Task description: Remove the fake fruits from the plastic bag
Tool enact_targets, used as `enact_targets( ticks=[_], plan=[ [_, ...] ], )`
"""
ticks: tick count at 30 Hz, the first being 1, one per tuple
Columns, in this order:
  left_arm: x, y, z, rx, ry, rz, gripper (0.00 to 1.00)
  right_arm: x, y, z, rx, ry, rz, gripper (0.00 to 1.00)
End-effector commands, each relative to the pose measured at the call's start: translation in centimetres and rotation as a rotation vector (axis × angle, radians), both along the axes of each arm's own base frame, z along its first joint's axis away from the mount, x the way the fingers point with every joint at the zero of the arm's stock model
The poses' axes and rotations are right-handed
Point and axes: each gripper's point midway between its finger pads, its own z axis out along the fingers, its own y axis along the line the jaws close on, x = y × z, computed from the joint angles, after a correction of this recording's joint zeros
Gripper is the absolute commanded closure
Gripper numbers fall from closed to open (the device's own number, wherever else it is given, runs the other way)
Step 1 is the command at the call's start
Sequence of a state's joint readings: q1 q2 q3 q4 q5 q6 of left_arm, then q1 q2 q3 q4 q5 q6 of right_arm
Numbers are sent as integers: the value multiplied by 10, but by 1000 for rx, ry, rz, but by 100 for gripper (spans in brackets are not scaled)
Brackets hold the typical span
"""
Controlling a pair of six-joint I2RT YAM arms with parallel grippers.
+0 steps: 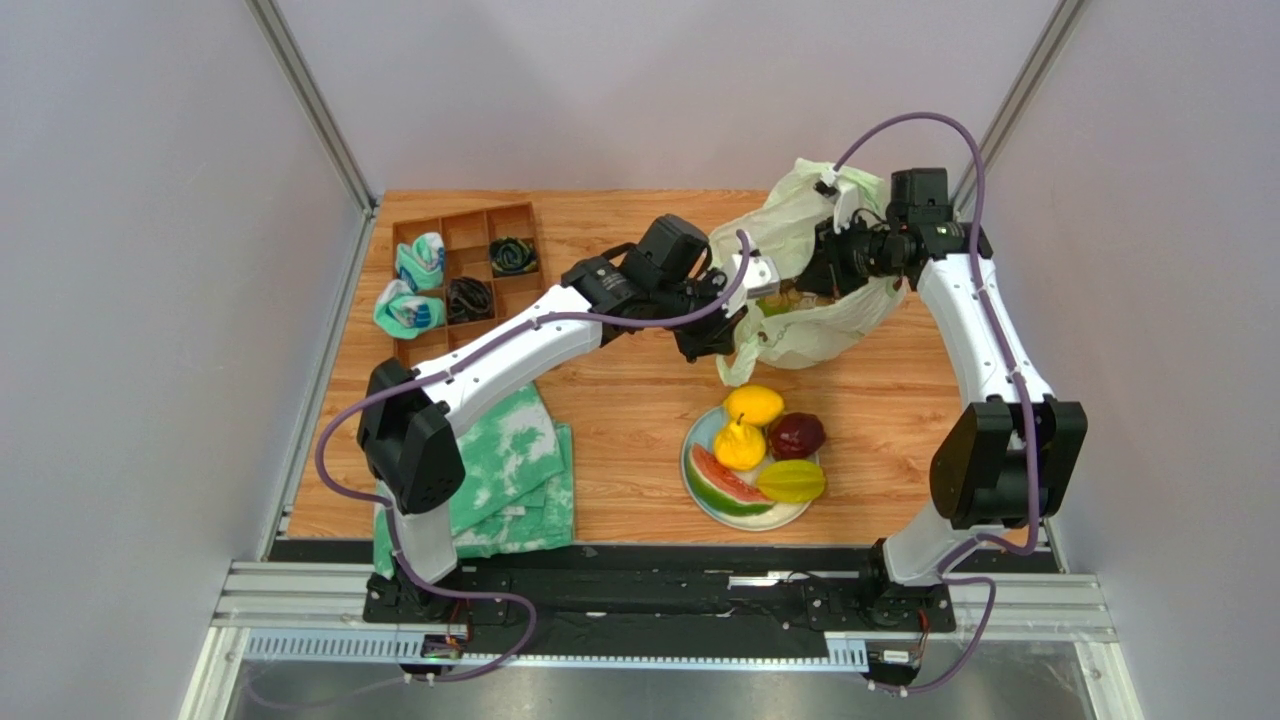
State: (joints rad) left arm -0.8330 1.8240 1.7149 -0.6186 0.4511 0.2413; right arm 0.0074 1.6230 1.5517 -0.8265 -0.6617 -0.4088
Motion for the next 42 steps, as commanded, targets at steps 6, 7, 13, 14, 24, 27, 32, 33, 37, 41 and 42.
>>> enact_targets(
  ticks=[6,7,13,14,24,27,32,33,37,41,42],
  plan=[
    [66,0,82,-131,-221,175,100,-40,19,-38,106,220,88,100],
    [70,0,83,-119,-247,163,100,-39,26,-26,150,194,108,100],
    [67,4,63,-98,-204,95,100,-24,45,99,435,51,157,100],
    [63,5,54,-83,-188,81,100,-23,43,110,499,99,119,100],
    [77,12,38,-20,-203,146,100,19,17,144,879,324,42,100],
    [91,20,30,33,-248,187,100,8,22,155,896,383,76,100],
    [112,34,30,26,-250,271,100,-30,46,170,793,302,208,100],
    [120,39,33,22,-254,303,100,-29,45,152,741,271,171,100],
    [136,44,57,-8,-313,355,100,-39,11,19,344,334,-110,100],
    [140,54,66,-5,-339,377,100,-88,8,-13,197,299,39,100],
    [141,56,66,-4,-338,378,100,-93,10,2,201,244,66,100]
  ],
)
